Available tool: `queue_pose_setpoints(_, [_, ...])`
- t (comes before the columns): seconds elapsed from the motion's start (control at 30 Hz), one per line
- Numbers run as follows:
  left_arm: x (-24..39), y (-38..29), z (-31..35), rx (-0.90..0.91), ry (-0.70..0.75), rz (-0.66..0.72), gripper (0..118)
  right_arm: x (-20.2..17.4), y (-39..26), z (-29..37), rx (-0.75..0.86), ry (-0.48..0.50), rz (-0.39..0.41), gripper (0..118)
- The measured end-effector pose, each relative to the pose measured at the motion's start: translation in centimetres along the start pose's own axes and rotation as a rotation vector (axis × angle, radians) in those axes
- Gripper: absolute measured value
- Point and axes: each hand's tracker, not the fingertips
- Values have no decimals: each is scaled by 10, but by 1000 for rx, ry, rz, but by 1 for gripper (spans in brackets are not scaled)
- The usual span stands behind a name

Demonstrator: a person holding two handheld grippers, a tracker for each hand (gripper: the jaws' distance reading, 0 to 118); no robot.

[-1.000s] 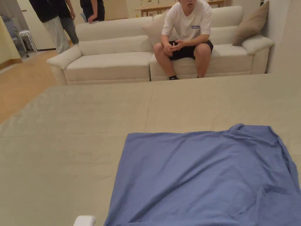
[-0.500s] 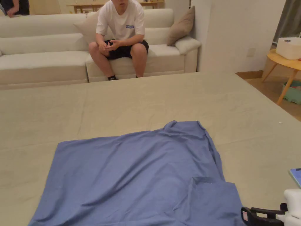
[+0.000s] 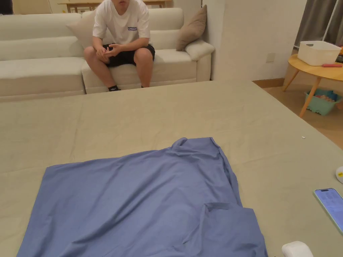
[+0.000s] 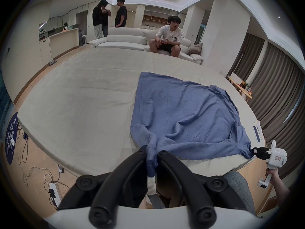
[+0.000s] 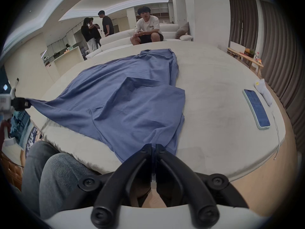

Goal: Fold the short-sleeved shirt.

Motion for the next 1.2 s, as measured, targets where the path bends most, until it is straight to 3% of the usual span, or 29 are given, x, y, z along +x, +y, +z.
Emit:
queue_pose_setpoints(0.23, [-3,5,4,12,4,22,5,5,21,36,124,-31,-67,4])
queue_pose_setpoints(0.3, [3,13,8,56,-8,30,5,11,38,40,141,1,-134,4])
queue_pose_setpoints(0.4, [4,39,2,97,-24,36,5,16,72,34,179,-18,-107,4])
queue_pose_setpoints(0.6, [16,125,-64,136,30,6,5,43,177,-25,235,-55,-83,4])
queue_pose_setpoints(0.77, [-11,170,-177,0,67,77,5,48,235,-95,182,-88,-69,4])
queue_pose_setpoints(0.97, [-8,174,-254,-120,125,23,5,35,253,-179,53,-190,-39,4])
queue_pose_setpoints(1.2, [-2,161,-281,-195,147,17,5,34,243,-222,-23,-223,-45,4])
